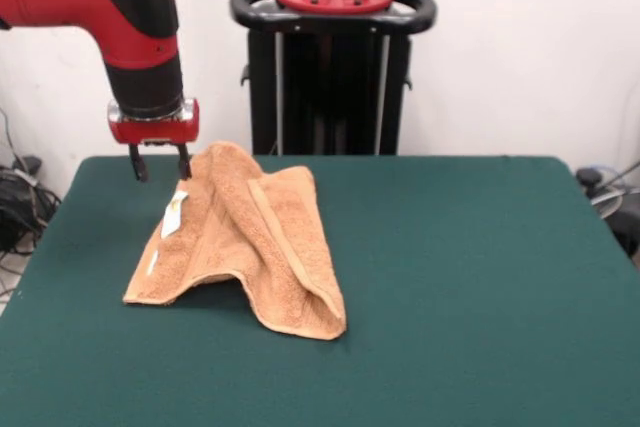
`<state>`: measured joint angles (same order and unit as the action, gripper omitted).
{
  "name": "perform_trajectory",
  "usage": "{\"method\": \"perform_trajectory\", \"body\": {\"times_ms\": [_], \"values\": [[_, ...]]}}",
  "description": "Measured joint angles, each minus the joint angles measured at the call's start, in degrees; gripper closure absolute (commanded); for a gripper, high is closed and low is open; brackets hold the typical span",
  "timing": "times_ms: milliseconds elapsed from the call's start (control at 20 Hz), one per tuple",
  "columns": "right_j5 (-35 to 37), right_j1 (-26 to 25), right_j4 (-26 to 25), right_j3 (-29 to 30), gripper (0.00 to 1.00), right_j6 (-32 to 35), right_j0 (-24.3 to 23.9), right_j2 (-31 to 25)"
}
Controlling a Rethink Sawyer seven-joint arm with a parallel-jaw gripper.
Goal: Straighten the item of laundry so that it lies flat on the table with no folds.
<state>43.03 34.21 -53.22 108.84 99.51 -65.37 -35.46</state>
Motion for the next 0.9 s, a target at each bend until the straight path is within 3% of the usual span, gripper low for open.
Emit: {"method": "perform_trajectory", "body": {"times_ms": [500,900], "values": [[0.0,0.2,-0.9,0.5,0.00,-6.6,-2.9,-0.7],[-1.8,-1.5,-7.1,0.5,0.00,-7.2,2.8,1.0]]}}
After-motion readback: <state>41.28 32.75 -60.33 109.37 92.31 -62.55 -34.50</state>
